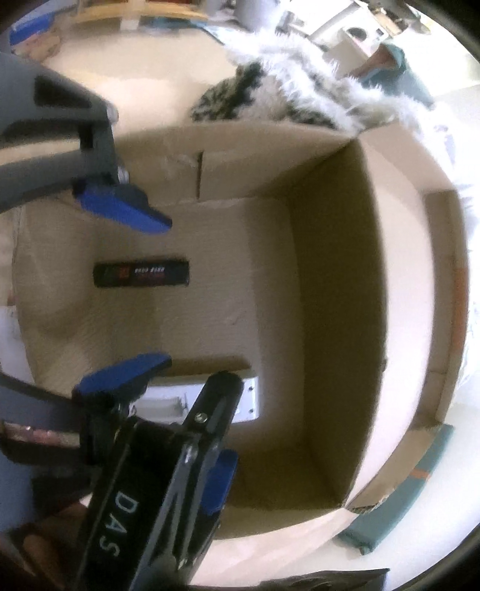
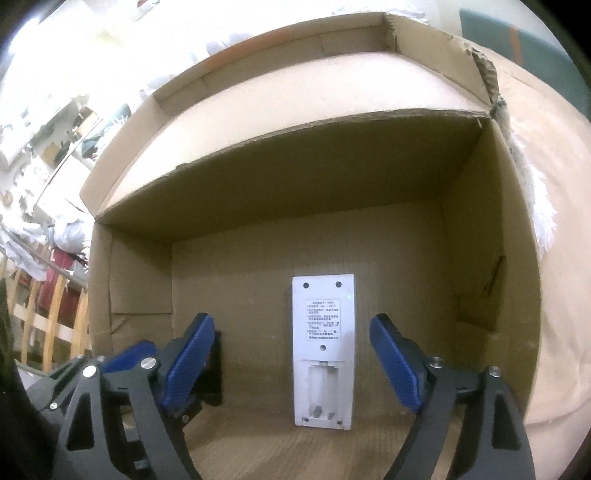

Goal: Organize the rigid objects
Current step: 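Withdraw both tools from the box toward the remaining items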

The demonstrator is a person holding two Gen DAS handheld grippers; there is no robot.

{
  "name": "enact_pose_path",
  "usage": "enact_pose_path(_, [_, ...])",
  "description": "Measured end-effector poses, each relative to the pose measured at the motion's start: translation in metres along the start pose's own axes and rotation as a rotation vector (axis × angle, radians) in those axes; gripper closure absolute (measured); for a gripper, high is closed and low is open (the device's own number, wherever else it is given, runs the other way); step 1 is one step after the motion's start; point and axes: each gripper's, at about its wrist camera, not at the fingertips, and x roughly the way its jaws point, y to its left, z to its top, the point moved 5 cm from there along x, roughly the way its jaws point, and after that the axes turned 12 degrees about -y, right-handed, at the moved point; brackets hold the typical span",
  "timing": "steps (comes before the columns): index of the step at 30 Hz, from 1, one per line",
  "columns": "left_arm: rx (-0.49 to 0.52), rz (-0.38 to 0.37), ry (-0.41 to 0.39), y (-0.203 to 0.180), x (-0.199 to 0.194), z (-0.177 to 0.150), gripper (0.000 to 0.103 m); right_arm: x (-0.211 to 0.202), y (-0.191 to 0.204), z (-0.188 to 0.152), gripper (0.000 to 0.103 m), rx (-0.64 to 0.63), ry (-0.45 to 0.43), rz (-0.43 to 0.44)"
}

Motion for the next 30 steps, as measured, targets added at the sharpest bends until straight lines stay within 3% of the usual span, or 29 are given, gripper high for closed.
enact_pose_path(8, [-0.039, -0.005, -0.005, 0.021, 0.0, 0.009, 0.036, -0.003, 0.011, 0.001, 0.01, -0.039, -0.021, 0.007])
enact_pose_path(15, [-0.047, -0.001, -0.05, 0.047, -0.028, 0.013, 0.036, -0.029, 0.013, 0.007, 0.01, -0.006, -0.068, 0.029])
enact_pose_path(23, [-0.063, -0.003, -0.114, 0.034, -0.077, 0.017, 0.036, -0.071, 0.019, -0.002, 0.01, 0.007, -0.1, 0.048])
enact_pose_path(30, [-0.099, -0.003, -0.113, 0.04, -0.108, -0.011, 0.036, -0.104, 0.012, -0.03, 0.01, -0.001, -0.105, 0.042])
